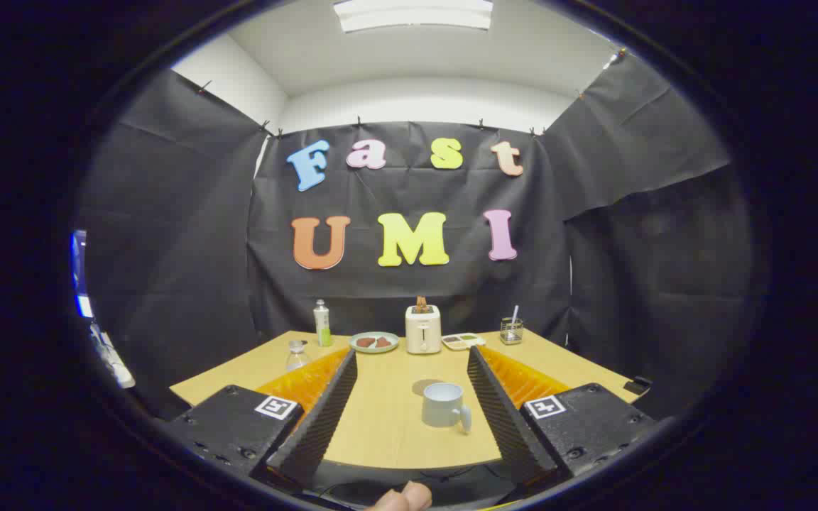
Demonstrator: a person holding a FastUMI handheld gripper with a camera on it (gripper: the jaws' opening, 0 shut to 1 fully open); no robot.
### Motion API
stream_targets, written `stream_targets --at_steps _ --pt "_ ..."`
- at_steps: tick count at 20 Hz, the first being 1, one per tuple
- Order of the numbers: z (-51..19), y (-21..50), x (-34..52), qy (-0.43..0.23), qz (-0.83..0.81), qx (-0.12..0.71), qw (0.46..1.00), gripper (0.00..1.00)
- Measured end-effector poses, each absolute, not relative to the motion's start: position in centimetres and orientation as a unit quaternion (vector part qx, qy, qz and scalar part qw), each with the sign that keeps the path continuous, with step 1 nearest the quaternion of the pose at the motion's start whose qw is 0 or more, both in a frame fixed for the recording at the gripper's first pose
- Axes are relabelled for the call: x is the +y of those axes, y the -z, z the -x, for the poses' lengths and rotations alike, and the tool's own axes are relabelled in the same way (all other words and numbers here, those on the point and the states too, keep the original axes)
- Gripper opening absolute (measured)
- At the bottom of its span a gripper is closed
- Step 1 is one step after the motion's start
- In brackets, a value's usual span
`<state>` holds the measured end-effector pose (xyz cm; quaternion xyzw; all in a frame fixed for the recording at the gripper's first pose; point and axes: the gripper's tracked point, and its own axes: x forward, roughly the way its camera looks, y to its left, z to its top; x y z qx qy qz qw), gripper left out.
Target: Take the bottle from table, then pour the juice into the cup, finally place the bottle on the coaster
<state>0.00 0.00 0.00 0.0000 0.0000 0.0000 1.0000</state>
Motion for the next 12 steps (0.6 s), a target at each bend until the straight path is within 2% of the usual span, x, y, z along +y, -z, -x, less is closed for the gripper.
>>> stream_targets --at_steps 4,12 --pt "0.3 -0.1 -0.7 0.029 0.008 0.013 0.999 1.0" --pt "0.4 -0.1 0.3 0.009 0.012 0.003 1.0 1.0"
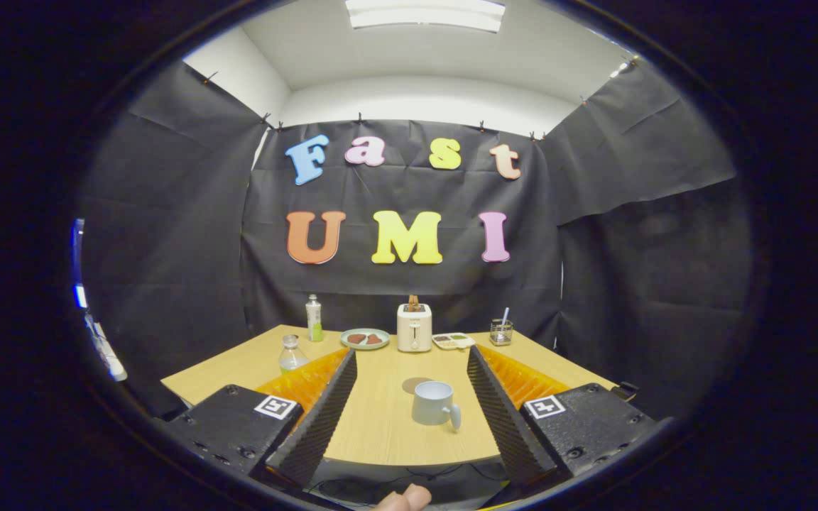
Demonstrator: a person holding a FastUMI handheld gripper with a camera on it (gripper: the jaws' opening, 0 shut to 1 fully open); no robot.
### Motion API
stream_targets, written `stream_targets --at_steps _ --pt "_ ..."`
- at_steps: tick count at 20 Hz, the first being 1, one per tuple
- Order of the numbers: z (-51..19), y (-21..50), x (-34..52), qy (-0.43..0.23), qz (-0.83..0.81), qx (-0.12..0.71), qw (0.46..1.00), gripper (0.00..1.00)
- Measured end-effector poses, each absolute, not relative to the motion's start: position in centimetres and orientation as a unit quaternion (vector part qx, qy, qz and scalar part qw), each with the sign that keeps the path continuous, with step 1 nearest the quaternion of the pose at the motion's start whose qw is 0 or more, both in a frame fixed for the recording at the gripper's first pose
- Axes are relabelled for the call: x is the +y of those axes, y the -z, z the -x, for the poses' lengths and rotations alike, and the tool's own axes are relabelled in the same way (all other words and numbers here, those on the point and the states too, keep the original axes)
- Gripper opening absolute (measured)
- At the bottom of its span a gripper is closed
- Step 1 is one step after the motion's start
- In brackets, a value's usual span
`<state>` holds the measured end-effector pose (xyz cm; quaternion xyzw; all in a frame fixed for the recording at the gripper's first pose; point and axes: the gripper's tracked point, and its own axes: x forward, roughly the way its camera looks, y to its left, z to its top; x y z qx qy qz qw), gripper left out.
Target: Take the bottle from table, then pour the juice into the cup, finally place the bottle on the coaster
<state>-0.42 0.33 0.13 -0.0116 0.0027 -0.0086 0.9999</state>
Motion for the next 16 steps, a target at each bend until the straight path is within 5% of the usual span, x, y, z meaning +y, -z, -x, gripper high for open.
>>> stream_targets --at_steps 16 --pt "-1.3 1.8 0.9 -0.014 -0.004 -0.003 1.0 1.0"
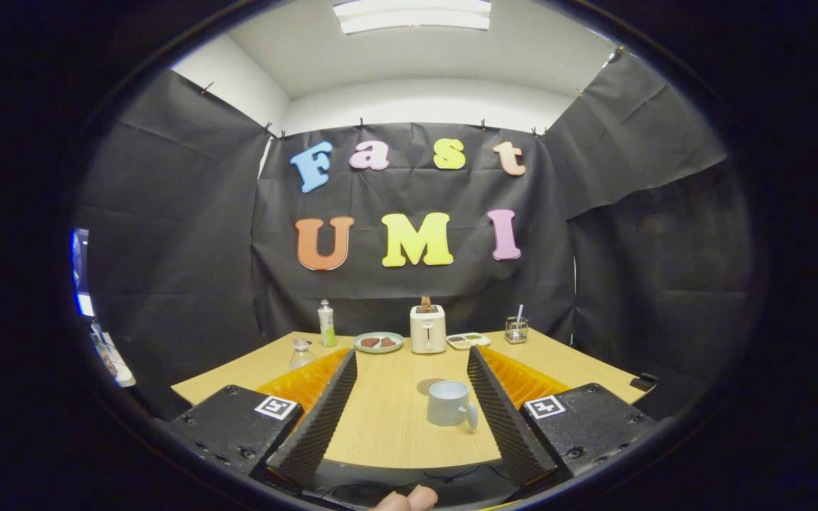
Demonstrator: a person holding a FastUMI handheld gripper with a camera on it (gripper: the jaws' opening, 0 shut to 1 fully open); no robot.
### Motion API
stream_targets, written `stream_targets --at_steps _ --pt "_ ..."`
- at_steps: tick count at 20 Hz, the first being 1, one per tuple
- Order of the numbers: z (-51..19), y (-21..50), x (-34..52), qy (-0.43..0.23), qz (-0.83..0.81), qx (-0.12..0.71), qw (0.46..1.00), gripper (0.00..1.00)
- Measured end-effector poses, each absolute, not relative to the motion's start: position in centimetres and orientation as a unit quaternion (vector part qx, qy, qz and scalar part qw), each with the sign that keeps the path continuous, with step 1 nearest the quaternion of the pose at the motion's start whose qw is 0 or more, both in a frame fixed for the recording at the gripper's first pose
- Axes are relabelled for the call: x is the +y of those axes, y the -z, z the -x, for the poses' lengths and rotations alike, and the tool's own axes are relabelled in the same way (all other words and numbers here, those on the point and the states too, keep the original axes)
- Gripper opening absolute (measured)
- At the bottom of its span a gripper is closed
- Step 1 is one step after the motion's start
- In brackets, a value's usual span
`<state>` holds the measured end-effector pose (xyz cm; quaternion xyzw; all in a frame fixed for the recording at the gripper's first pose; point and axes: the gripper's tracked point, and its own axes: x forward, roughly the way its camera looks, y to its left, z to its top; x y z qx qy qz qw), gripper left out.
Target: Take the bottle from table, then pour the juice into the cup, finally place the bottle on the coaster
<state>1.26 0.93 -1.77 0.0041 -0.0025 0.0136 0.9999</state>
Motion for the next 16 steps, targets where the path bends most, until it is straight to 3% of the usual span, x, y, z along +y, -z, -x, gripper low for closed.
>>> stream_targets --at_steps 6,16 --pt "-4.7 4.5 3.5 -0.021 0.008 0.016 1.0 1.0" --pt "-10.8 9.1 12.2 -0.089 0.003 0.05 0.995 1.0"
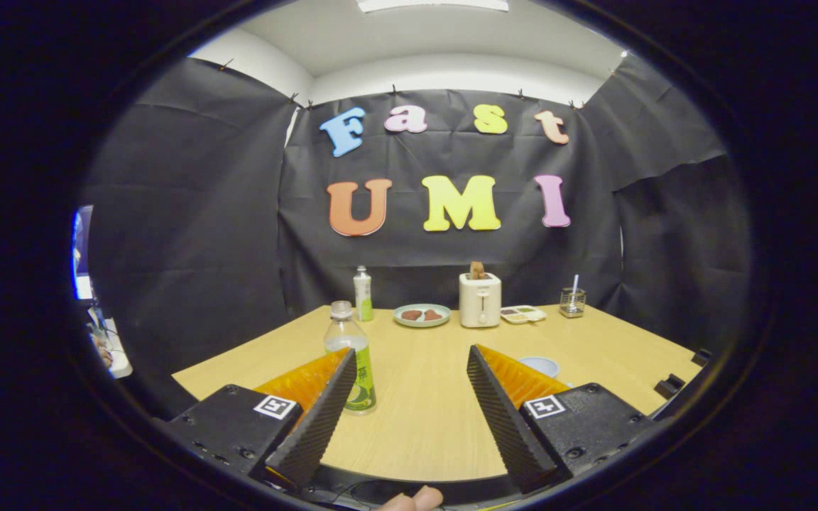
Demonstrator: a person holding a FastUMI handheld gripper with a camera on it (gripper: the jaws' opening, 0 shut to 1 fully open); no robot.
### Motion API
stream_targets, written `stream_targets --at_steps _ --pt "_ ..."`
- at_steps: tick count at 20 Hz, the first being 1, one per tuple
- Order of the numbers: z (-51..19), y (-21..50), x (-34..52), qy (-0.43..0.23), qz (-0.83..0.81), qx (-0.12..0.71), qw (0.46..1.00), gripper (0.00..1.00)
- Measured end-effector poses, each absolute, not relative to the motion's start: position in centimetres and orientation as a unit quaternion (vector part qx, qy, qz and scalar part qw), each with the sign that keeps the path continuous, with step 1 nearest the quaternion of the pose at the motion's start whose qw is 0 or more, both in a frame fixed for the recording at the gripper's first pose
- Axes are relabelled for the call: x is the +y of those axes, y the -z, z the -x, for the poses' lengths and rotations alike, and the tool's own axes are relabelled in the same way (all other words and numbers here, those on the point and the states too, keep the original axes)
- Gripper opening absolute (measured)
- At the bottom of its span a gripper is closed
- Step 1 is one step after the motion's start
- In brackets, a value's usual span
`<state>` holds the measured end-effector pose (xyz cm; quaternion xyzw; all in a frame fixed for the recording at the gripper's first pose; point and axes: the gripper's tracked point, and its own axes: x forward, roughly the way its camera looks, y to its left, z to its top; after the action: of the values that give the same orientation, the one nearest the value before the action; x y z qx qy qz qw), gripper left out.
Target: Take the bottle from table, then pour the juice into the cup, finally place the bottle on the coaster
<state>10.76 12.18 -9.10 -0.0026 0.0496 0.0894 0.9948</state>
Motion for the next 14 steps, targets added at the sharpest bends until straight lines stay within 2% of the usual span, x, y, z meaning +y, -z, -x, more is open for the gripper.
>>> stream_targets --at_steps 8,14 --pt "-15.5 12.4 18.1 -0.106 0.009 0.079 0.991 1.0" --pt "-19.9 13.8 20.9 -0.085 0.022 0.069 0.994 1.0"
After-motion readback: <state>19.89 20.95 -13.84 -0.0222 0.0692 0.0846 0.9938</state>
